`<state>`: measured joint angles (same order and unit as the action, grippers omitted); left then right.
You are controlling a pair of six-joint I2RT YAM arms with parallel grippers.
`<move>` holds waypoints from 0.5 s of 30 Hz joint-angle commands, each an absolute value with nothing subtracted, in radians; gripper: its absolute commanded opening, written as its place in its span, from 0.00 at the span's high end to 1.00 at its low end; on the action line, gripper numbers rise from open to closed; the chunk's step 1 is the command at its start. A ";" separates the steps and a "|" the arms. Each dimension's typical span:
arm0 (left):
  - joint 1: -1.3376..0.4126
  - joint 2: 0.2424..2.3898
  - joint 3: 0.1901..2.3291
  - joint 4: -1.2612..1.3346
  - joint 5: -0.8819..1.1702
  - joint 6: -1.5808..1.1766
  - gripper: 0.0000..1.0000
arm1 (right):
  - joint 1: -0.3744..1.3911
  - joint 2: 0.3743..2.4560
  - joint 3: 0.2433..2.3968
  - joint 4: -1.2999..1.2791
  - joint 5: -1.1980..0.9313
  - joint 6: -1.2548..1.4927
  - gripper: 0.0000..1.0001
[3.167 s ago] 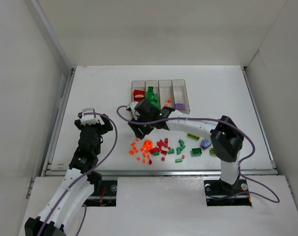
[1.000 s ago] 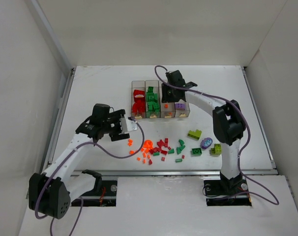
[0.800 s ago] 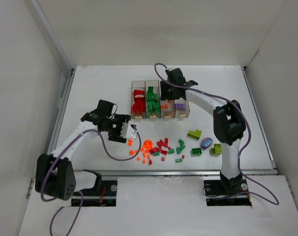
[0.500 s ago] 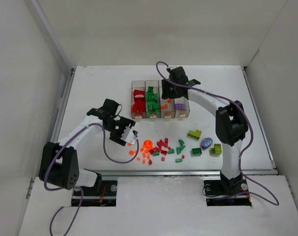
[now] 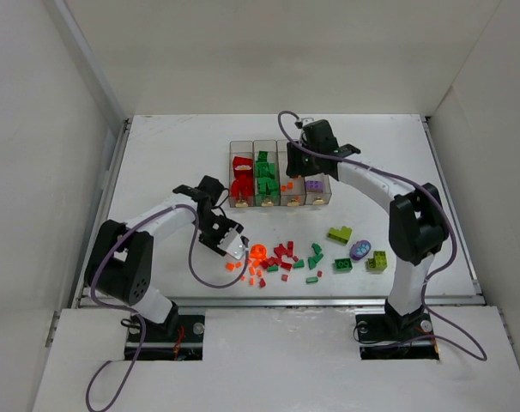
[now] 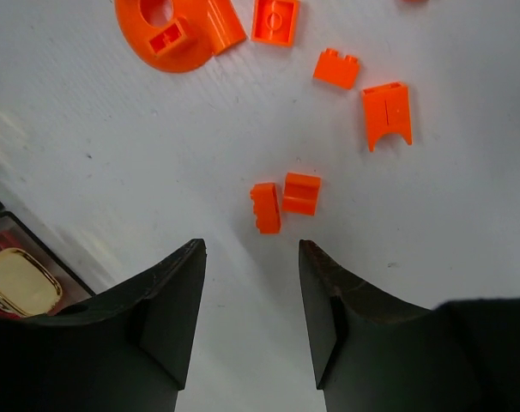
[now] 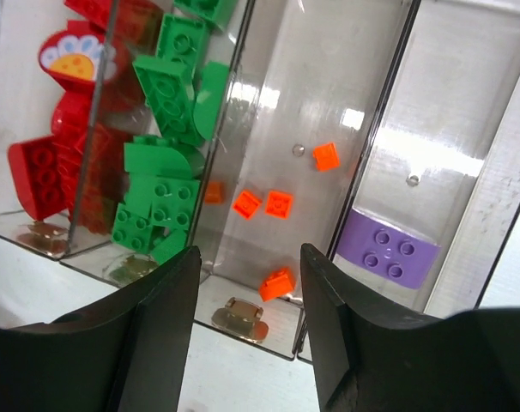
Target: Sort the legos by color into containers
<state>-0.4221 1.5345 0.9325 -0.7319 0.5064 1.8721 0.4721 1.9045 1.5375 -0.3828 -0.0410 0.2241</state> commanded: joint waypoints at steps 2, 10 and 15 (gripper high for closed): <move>-0.397 1.542 0.960 -0.799 0.497 1.925 0.56 | 0.454 1.864 1.513 -0.325 -0.067 0.219 0.44; -0.397 1.589 0.945 -0.775 0.509 1.898 0.57 | 0.434 1.875 1.513 -0.325 -0.091 0.229 0.44; -0.426 1.580 0.920 -0.707 0.509 1.835 0.57 | 0.425 1.884 1.503 -0.325 -0.091 0.229 0.44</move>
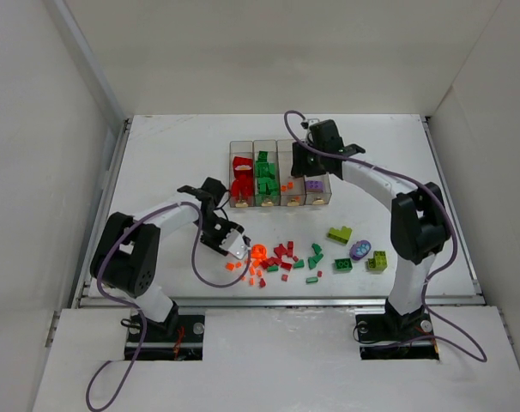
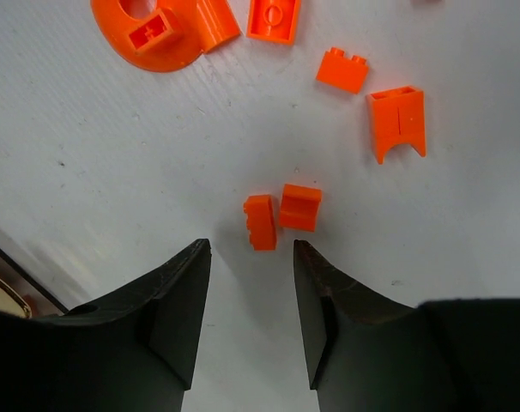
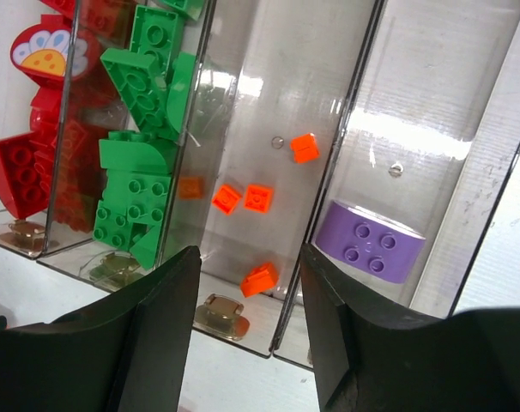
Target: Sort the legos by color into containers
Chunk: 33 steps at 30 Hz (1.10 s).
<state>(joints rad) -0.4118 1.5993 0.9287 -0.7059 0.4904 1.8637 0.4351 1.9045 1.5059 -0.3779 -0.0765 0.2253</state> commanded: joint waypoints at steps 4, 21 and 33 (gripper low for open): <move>-0.448 1.601 0.911 -0.693 0.499 1.822 0.68 | 0.416 1.884 1.494 -0.316 -0.091 0.229 0.44; -0.459 1.621 0.993 -0.637 0.520 1.623 1.00 | 0.385 1.827 1.407 -0.298 -0.091 0.238 0.44; -0.446 1.790 1.445 -0.321 0.874 0.796 1.00 | 0.325 1.713 1.350 -0.233 -0.092 0.305 0.44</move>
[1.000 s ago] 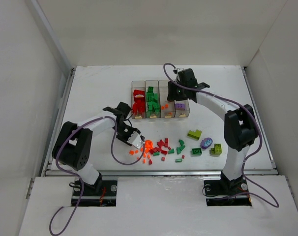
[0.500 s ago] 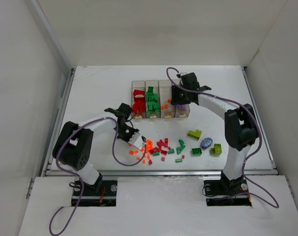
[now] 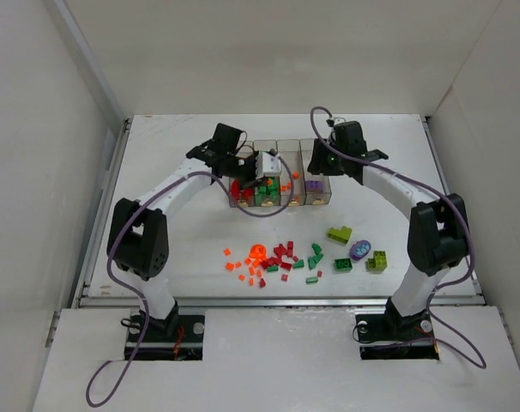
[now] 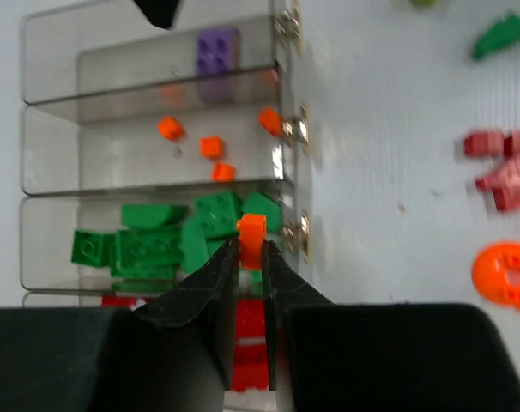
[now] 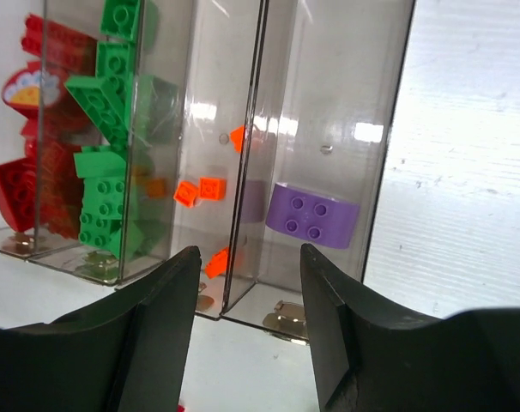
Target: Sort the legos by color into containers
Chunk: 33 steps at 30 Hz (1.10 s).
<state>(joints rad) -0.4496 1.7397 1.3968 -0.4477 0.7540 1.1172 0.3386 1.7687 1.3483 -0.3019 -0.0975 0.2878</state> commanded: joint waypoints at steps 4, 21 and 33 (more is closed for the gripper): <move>-0.482 1.899 1.528 -0.132 0.801 0.655 1.00 | 0.307 1.703 1.341 -0.233 -0.092 0.305 0.44; -0.526 2.040 1.651 -0.011 0.652 0.587 0.32 | 0.298 1.684 1.331 -0.270 -0.081 0.287 0.44; -0.418 1.671 1.426 -0.657 0.730 1.456 0.47 | 0.298 1.645 1.324 -0.281 -0.134 0.278 0.44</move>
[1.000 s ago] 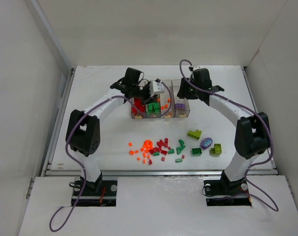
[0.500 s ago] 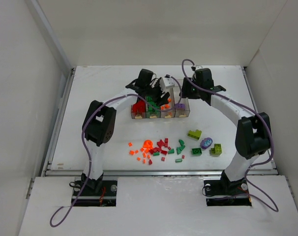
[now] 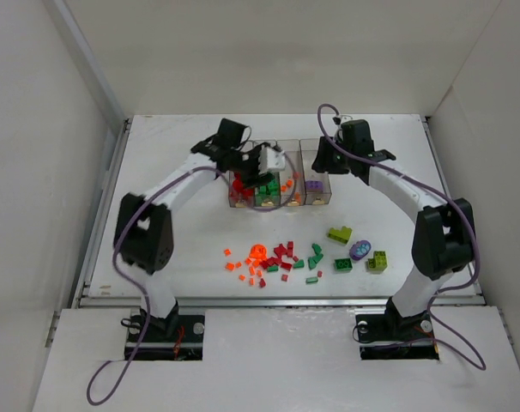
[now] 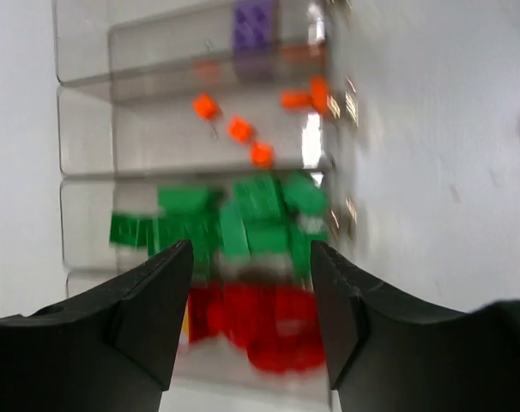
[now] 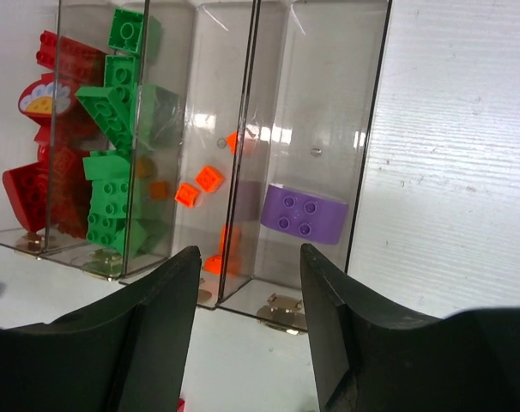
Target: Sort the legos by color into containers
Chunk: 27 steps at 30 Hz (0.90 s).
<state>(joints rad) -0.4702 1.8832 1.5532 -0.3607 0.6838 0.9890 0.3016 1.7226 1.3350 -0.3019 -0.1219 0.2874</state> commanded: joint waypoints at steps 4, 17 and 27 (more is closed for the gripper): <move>-0.354 1.499 1.182 -0.874 0.570 1.881 0.48 | 0.331 1.618 1.301 -0.281 -0.114 0.278 0.43; -0.453 1.538 0.982 -0.908 0.491 2.286 0.44 | 0.383 1.580 1.252 -0.308 -0.104 0.258 0.43; -0.514 1.670 1.025 -0.920 0.388 2.269 0.52 | 0.383 1.549 1.201 -0.299 -0.094 0.258 0.43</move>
<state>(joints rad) -0.5140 1.6470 0.9852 -0.8688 0.4282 1.9675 0.3798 1.5879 1.2057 -0.3153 -0.1051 0.2653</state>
